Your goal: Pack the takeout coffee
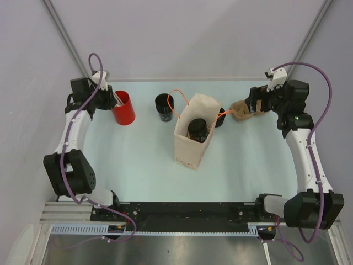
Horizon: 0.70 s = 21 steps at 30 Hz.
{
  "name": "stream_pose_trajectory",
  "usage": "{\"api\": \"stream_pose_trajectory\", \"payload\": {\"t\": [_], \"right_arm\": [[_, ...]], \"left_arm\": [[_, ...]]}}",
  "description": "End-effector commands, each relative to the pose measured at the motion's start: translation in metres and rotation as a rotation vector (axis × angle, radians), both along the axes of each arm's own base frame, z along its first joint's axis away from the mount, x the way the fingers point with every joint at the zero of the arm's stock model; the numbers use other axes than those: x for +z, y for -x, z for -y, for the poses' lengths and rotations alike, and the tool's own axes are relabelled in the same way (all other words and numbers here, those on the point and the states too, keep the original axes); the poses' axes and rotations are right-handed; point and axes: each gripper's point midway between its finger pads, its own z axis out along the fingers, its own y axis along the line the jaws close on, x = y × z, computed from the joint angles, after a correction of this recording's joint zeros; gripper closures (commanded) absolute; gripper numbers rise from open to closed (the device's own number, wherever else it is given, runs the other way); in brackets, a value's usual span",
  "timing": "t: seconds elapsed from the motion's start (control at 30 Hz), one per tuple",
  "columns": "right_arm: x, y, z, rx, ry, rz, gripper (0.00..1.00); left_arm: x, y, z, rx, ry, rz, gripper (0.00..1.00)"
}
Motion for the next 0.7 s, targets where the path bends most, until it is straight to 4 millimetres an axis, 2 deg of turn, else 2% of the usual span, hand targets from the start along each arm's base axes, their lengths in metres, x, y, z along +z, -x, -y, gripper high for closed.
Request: {"api": "stream_pose_trajectory", "payload": {"t": [0.0,0.3,0.67], "right_arm": [[0.007,0.000,0.000,0.002,-0.016,0.022,0.00],[0.007,0.000,0.001,0.004,-0.018,0.022,0.00],[0.005,-0.001,0.000,0.007,-0.022,0.014,0.00]], "left_arm": [[0.008,-0.008,0.013,-0.043,0.015,0.018,0.60],[0.000,-0.009,0.025,-0.067,0.005,0.002,0.60],[-0.008,-0.013,0.025,-0.064,-0.011,-0.011,0.65]]}}
